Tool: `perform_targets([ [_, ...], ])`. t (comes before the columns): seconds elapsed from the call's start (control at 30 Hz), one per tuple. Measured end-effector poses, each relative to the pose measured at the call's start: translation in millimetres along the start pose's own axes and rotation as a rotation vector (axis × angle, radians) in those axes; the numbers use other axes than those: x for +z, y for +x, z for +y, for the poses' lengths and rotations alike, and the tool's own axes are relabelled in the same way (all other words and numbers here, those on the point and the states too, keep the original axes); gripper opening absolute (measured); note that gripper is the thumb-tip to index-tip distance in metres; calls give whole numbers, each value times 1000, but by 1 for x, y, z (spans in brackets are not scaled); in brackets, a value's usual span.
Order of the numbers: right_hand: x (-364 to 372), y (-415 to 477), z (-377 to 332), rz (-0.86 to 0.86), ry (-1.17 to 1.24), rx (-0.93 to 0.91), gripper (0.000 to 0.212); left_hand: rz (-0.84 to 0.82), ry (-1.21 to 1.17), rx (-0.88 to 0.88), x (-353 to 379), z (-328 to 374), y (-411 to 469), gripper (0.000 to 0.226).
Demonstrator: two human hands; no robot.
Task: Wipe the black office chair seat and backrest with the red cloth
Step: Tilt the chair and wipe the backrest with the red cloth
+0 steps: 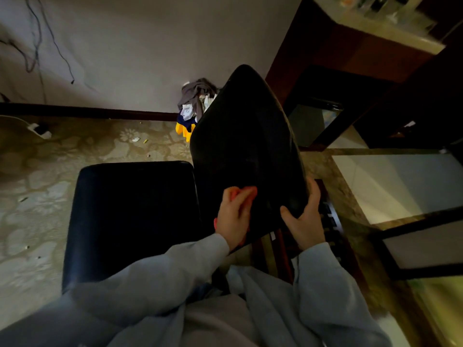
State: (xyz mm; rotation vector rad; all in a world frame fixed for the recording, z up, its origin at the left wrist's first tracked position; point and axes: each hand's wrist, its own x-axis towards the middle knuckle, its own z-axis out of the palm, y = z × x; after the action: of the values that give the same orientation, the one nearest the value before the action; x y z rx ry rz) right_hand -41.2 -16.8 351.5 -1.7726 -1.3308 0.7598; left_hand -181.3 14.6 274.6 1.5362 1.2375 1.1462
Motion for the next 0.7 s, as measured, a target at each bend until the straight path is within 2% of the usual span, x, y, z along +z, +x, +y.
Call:
perform_targets([
  [0.07, 3, -6, 5, 26, -17, 1, 81, 64, 10, -34, 3, 7, 9, 36],
  [0.23, 7, -7, 5, 80, -28, 27, 80, -34, 207, 200, 28, 17, 3, 44],
  [0.33, 6, -8, 3, 90, -52, 40, 79, -37, 267, 206, 36, -2, -3, 50],
  [0.53, 10, -9, 4, 121, -82, 41, 79, -38, 183, 75, 29, -42, -11, 50],
  [0.7, 10, -6, 2, 104, -116, 33, 80, 49, 101, -208, 12, -56, -3, 48],
])
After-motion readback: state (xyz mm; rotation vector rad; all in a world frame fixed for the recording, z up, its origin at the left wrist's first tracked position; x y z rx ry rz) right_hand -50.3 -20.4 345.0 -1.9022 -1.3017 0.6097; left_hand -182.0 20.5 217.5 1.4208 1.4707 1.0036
